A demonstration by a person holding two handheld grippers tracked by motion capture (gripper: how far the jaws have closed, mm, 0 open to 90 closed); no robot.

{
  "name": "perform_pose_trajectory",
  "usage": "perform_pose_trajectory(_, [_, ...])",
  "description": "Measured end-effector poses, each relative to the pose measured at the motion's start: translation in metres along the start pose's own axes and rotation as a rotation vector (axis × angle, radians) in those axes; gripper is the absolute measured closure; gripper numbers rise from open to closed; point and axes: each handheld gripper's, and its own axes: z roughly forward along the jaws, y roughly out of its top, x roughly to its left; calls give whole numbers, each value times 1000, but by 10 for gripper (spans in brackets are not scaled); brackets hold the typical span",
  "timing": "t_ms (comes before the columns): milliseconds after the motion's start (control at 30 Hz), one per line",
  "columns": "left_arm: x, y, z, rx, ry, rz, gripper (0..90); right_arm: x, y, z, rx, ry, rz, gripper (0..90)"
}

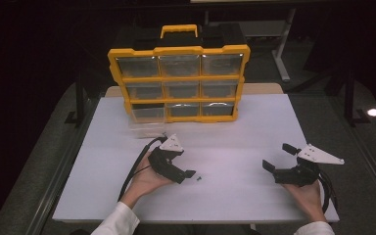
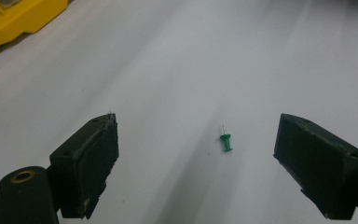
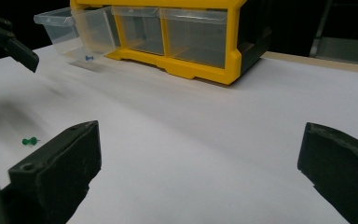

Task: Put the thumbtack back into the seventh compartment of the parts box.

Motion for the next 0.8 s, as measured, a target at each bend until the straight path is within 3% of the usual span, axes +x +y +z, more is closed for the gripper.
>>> perform_pose_trajectory(267, [-2, -9, 12, 28, -10, -46, 158, 0, 0, 0, 2, 1, -3, 0])
perform_pose_trajectory(367, [-3, -12, 16, 42, -28, -50, 206, 0, 0, 1, 5, 1, -7, 0])
perform_pose_trajectory(533, [-6, -13, 21, 39, -76, -36, 349, 0, 0, 0, 5, 0, -5, 0])
perform_pose_trajectory(700, [-11, -15, 29, 78, -128, -19, 424, 0, 0, 1, 3, 3, -6, 0])
perform_pose_trajectory(800, [-13, -15, 33, 87, -134, -2, 478, 1, 0, 1, 5, 3, -8, 0])
